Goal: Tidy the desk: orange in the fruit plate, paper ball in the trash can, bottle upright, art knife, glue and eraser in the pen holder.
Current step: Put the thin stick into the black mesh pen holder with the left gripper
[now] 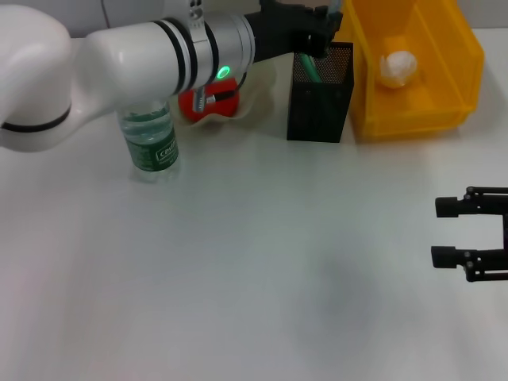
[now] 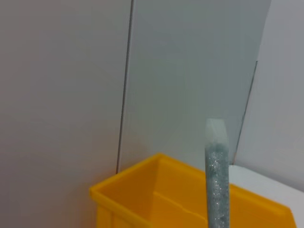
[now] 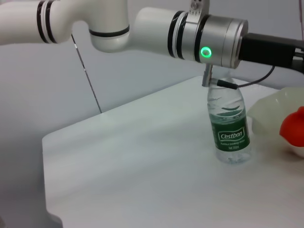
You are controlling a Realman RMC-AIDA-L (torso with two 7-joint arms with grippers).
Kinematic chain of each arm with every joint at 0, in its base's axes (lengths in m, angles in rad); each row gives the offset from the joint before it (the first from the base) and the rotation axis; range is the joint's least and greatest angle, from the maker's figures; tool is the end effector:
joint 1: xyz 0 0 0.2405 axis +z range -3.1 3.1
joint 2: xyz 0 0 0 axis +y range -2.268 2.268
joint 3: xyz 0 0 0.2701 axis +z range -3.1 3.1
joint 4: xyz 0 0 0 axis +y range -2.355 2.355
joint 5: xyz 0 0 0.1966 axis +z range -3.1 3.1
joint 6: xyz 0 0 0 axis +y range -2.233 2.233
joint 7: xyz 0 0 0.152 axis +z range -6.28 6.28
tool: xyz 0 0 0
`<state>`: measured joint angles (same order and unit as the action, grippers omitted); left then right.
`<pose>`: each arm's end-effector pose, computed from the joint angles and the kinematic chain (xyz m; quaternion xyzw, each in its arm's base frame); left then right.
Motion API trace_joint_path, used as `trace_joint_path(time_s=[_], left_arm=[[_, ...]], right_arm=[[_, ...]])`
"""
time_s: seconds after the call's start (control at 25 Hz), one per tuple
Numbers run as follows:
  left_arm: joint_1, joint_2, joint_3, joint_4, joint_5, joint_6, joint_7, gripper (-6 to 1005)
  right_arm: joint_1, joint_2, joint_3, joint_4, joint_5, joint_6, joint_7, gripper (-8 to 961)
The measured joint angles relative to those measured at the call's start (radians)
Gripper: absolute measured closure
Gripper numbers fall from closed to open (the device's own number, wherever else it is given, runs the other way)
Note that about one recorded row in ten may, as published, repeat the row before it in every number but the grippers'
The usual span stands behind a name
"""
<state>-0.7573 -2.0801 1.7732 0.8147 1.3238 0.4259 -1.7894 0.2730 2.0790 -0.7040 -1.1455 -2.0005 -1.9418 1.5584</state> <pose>-0.1082 0.4282 -0.0945 -0.9040 -0.2296 -0.2255 0.2814 0.2751 0.2492 0.0513 -0.9566 0.1934 0.2000 0.0867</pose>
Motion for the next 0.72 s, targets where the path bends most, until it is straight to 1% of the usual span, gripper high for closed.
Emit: trace_joint_path(time_s=[0.12, 0.32, 0.52, 0.72], left_arm=[[-0.010, 0.000, 0.017, -0.014, -0.022, -0.019, 0.006, 860], [-0.014, 0.000, 0.022, -0.019, -0.024, -0.034, 0.011, 860], [-0.015, 0.000, 0.045, -0.023, -0.025, -0.048, 0.014, 859], [-0.018, 0.000, 0.052, -0.034, -0.025, -0.055, 0.014, 805]], right_arm=[[0.009, -0.001, 0.000, 0.010, -0.008, 0.006, -0.003, 220], [0.015, -0.001, 0.000, 0.016, -0.015, 0.016, -0.007, 220], [0.018, -0.001, 0.000, 0.018, -0.017, 0.022, -0.009, 220], [0.030, 0.001, 0.000, 0.025, -0.024, 0.029, -0.009, 220]])
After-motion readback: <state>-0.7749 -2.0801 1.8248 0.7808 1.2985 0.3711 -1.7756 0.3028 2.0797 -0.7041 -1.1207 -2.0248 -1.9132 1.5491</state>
